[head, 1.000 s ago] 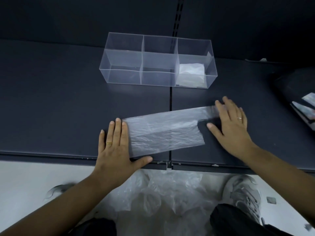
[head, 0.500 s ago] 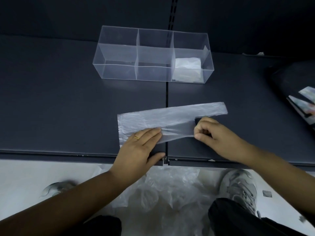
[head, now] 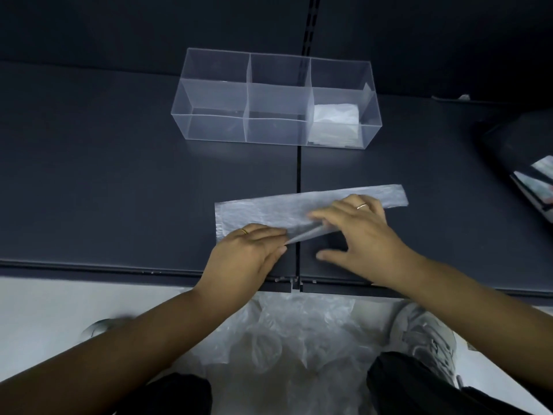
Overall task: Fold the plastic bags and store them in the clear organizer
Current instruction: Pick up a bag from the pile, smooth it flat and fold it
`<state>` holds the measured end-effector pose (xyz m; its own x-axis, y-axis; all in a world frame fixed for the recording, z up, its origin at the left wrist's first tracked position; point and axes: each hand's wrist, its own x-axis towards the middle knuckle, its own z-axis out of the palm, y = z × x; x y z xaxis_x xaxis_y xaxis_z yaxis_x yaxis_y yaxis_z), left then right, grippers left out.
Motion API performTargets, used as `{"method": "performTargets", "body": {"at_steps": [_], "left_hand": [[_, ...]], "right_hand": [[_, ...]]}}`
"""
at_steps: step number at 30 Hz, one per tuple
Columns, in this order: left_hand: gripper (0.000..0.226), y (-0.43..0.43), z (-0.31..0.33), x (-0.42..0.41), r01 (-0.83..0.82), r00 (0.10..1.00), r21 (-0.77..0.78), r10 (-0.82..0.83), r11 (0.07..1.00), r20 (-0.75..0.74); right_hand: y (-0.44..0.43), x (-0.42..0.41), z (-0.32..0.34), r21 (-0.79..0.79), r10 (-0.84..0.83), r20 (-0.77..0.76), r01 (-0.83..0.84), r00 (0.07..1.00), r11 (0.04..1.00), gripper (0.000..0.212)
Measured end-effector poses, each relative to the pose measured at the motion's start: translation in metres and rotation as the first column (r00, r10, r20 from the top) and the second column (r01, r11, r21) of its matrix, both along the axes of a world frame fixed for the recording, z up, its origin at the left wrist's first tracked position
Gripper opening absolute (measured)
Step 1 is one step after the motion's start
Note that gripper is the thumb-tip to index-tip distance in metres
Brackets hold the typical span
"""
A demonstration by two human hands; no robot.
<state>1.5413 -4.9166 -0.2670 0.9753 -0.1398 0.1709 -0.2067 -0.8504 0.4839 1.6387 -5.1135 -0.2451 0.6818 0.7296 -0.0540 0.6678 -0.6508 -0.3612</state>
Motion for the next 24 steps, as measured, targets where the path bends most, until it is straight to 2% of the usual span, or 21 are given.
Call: {"method": "performTargets", "body": {"at_steps": [2,5,6,8,12,15,17,18,19,20,21,22,23,24], "left_hand": [[0.021,0.003,0.001,0.0,-0.008,1.0,-0.01,0.008,1.0,-0.029],[0.019,0.014,0.003,0.003,-0.06,0.992,-0.094,0.049,0.994,-0.113],[0.018,0.02,0.004,0.004,-0.093,0.985,-0.165,0.067,0.982,-0.158],[0.015,0.034,0.007,0.005,-0.204,0.956,-0.342,0.112,0.917,-0.27],[0.018,0.067,0.011,0.006,-0.447,0.861,-0.499,0.205,0.742,-0.466],[0.024,0.085,0.007,0.012,-0.617,0.768,-0.535,0.295,0.577,-0.568],[0.022,0.093,0.006,0.015,-0.682,0.719,-0.52,0.344,0.514,-0.604],[0.019,0.094,0.005,0.015,-0.698,0.709,-0.483,0.412,0.529,-0.572],[0.017,0.094,0.005,0.014,-0.694,0.717,-0.41,0.516,0.592,-0.469],[0.016,0.09,0.006,0.012,-0.661,0.751,-0.308,0.601,0.684,-0.276],[0.018,0.08,0.009,0.01,-0.593,0.803,-0.185,0.593,0.784,-0.06],[0.022,0.065,0.012,0.008,-0.486,0.866,-0.076,0.491,0.871,0.09],[0.03,0.049,0.011,0.006,-0.348,0.93,0.006,0.344,0.938,0.131],[0.039,0.034,0.007,0.006,-0.208,0.976,0.076,0.202,0.975,0.078]], "right_hand": [[-0.006,0.01,0.0,0.109,-0.038,-0.02,0.04,0.999,0.993,0.016],[-0.019,0.027,0.001,0.178,-0.073,-0.323,0.136,0.944,0.974,0.009],[-0.022,0.031,0.001,0.193,-0.1,-0.43,0.2,0.897,0.961,0.008],[-0.024,0.037,-0.006,0.221,-0.161,-0.534,0.321,0.83,0.921,0.009],[-0.019,0.045,-0.02,0.271,-0.239,-0.591,0.469,0.77,0.841,0.013],[-0.015,0.053,-0.025,0.244,-0.335,-0.573,0.546,0.748,0.801,0.012],[-0.011,0.058,-0.026,0.209,-0.389,-0.549,0.572,0.74,0.793,0.012],[-0.009,0.06,-0.026,0.196,-0.405,-0.543,0.58,0.735,0.791,0.012],[-0.008,0.061,-0.026,0.185,-0.417,-0.541,0.587,0.73,0.788,0.013],[-0.007,0.062,-0.026,0.176,-0.426,-0.54,0.592,0.726,0.786,0.013],[-0.006,0.063,-0.026,0.17,-0.434,-0.535,0.596,0.725,0.785,0.013],[-0.005,0.063,-0.026,0.169,-0.441,-0.529,0.599,0.725,0.783,0.013],[-0.004,0.062,-0.026,0.172,-0.447,-0.523,0.603,0.726,0.779,0.014],[-0.003,0.061,-0.025,0.176,-0.452,-0.519,0.609,0.725,0.773,0.014]]}}
